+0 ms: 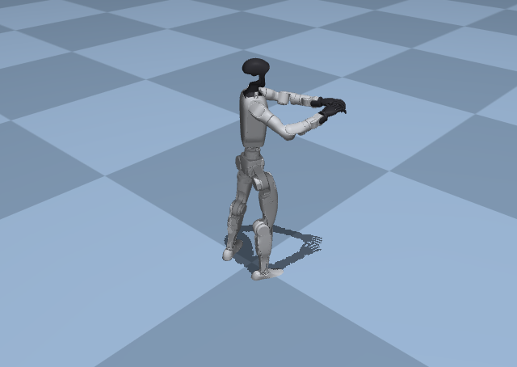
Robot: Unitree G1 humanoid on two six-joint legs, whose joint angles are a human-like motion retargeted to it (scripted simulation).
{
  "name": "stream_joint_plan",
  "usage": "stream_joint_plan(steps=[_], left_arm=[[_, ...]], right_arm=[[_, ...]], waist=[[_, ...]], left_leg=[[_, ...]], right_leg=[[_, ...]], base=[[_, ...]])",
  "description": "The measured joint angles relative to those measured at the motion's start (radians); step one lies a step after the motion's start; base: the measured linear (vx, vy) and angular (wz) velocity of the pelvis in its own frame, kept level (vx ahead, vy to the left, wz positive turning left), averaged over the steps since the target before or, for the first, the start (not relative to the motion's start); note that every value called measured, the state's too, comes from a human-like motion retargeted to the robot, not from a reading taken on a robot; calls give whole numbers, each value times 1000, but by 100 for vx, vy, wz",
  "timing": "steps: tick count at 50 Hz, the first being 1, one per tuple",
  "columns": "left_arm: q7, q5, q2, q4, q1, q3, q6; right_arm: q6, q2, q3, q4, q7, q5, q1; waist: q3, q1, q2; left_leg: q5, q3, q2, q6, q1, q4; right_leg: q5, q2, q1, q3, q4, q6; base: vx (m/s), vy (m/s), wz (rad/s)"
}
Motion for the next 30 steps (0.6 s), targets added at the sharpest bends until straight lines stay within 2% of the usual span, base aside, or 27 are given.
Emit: stream_joint_plan(steps=[9, 13, 18, 23, 30], left_arm=[[-30, -29, 143, -462, 204, 175, -15], [-68, -26, 154, -527, 229, 195, 1], [-123, -11, 83, -354, 123, 161, 48], [-116, -71, 5, -75, -31, 89, 72], [-84, -266, 47, 213, -165, -34, 97]], right_arm=[[-5, -48, -4, -190, -30, 6, 18], [13, -23, 29, -144, 15, 3, -27], [46, 30, 99, 12, 117, -9, -132], [51, 42, 159, 57, 135, 4, -215], [68, 47, 194, -53, 140, 93, -313]], waist=[[-14, 99, -7], [-28, 134, -12], [-35, 143, -12], [-29, 116, 0], [-5, 48, 22]], left_leg=[[-3, -68, 0, 8, -21, 3], [-6, -119, -13, 15, -33, 2], [-6, -177, -36, 17, -40, -1], [-3, -203, -51, 15, -41, -5], [2, -180, -51, 25, -39, -10]], right_leg=[[-18, -17, 12, -63, 17, 0], [-37, -44, 20, -105, 40, 0], [-62, -82, 33, -152, 72, 0], [-76, -104, 41, -175, 84, -2], [-66, -97, 33, -153, 65, -4]], base=[[3, 1, 40], [4, 7, 71], [3, 8, 65], [2, 4, 27], [1, -2, -17]])
